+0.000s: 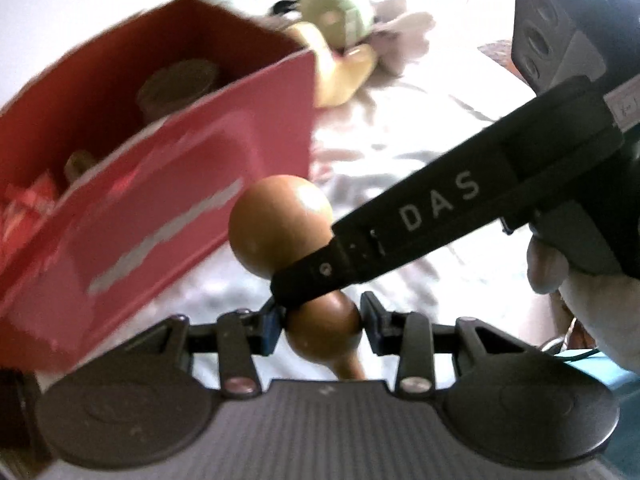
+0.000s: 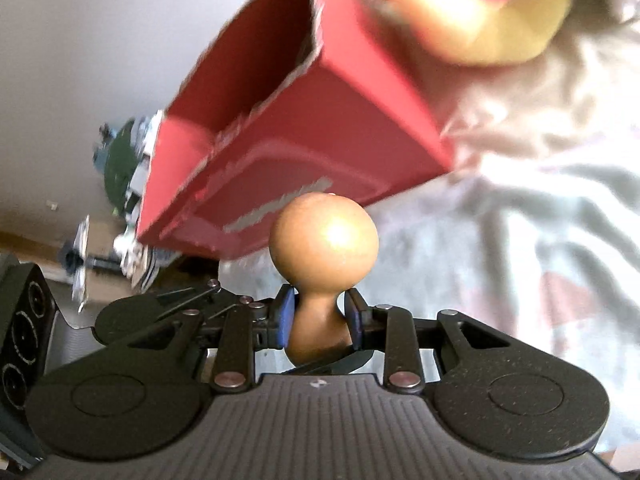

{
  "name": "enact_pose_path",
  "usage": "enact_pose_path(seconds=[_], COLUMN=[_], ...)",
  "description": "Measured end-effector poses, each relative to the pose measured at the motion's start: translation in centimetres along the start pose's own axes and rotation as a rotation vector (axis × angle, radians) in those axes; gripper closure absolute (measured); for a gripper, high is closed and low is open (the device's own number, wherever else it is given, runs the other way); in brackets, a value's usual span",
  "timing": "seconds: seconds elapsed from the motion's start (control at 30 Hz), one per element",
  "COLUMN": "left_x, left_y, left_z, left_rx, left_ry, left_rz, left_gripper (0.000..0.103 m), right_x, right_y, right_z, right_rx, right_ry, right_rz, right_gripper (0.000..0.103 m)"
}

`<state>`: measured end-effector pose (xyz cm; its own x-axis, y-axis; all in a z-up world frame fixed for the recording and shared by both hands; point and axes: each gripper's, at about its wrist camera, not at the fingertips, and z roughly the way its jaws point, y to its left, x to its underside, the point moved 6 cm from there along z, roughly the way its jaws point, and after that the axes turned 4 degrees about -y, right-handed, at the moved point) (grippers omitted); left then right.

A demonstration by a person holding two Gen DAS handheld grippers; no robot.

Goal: Organize objects
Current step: 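Lift the gourd toy with the right gripper over the red box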

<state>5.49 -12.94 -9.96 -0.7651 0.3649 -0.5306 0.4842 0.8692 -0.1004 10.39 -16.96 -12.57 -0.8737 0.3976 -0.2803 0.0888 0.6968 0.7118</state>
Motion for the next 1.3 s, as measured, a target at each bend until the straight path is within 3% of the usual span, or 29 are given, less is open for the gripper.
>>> enact_pose_path(seconds=[0.17,0.43,0.7,1.0,1.3], left_x=[-2.7,-7.2,-11.4,-13.5,-11.8], left_y=[-2.7,-3.7,-0.9,5.9,11.4], left_z=[-0.6,-3.4,-6.7,-9.2,-6.0], left_rx=[0.042,0.085,0.018,-0.084,-0.116], left_ry=[-0.046,-0.176,-0.292,-0.335,-0.223], left_rz=[0.079,0.142,0.141,0.045,-0.068], left_gripper=[0.064,0.064,0.064,0.064,0.064], right_x=[-1.2,-3.8,-8.2,-13.0,-14.5], right_y=[-0.3,1.8,6.5,11.9,12.0], right_z=[-3.5,-7.5,-7.5,-3.4,4.2], right_rx=[0.029,0.034,-0.012,-0.048,0.016], right_ry=[-0.106,-0.251,-0.328,-0.279,-0.088], right_rz=[0.013,-0.021,-0.169,-0.309,-0.343], right_gripper=[0.073,0.073,0.073,0.073,0.074])
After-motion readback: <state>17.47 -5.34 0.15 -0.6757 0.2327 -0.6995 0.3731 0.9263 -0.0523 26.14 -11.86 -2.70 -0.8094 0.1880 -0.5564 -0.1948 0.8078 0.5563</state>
